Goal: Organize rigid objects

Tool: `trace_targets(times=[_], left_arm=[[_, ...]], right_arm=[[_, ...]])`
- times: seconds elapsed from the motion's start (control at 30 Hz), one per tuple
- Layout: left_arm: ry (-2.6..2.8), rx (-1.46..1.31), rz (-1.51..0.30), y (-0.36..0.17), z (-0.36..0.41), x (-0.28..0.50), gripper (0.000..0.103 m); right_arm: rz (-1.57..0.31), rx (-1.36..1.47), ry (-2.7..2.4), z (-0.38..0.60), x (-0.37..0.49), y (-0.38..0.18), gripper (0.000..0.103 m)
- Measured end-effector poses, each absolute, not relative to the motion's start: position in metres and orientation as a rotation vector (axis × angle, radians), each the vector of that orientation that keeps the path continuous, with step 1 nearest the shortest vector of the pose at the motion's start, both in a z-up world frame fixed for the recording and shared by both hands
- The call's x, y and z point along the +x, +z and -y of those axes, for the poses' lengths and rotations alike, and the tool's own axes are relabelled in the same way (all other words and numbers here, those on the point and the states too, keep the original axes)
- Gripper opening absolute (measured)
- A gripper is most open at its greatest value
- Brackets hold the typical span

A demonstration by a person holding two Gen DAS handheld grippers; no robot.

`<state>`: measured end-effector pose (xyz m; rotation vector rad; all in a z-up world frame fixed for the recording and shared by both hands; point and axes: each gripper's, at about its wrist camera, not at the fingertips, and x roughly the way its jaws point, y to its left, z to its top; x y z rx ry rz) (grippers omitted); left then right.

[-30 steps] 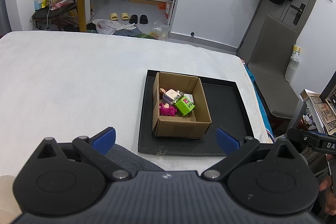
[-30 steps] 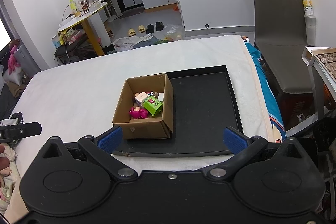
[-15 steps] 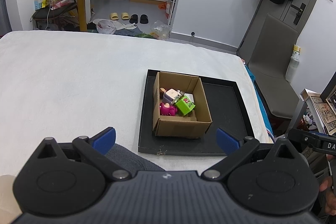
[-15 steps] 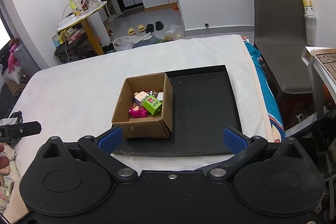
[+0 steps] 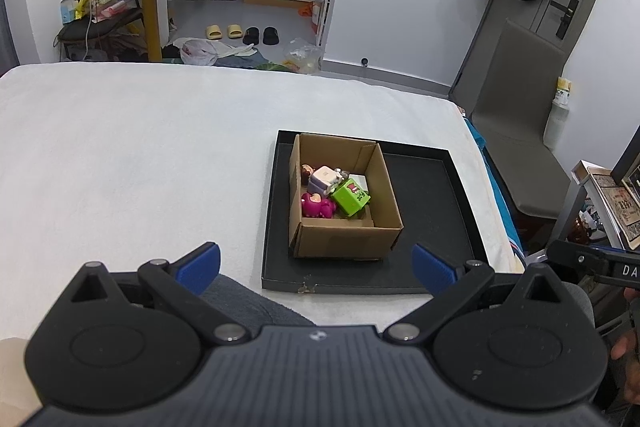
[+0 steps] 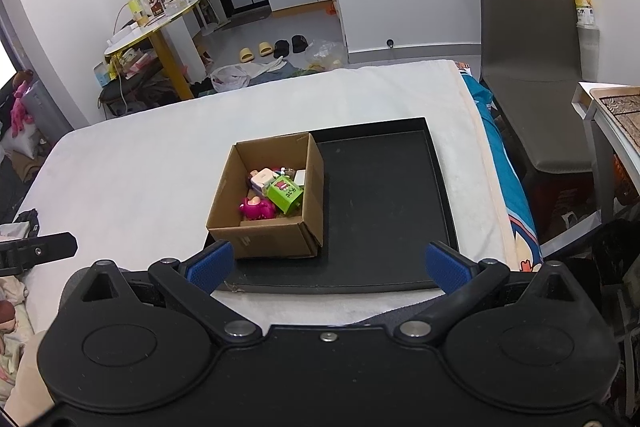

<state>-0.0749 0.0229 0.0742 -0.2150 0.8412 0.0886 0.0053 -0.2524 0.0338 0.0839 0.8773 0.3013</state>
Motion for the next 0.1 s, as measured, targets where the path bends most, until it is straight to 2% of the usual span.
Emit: trace_targets(times=[0.1], left_arm=[[0.067,-0.226,-0.842,0.0711,-0.0229,-0.0736,0.101]], right_arm=[[-0.884,0.085,0.298,0.2523,0.006,0.0315,0.103]])
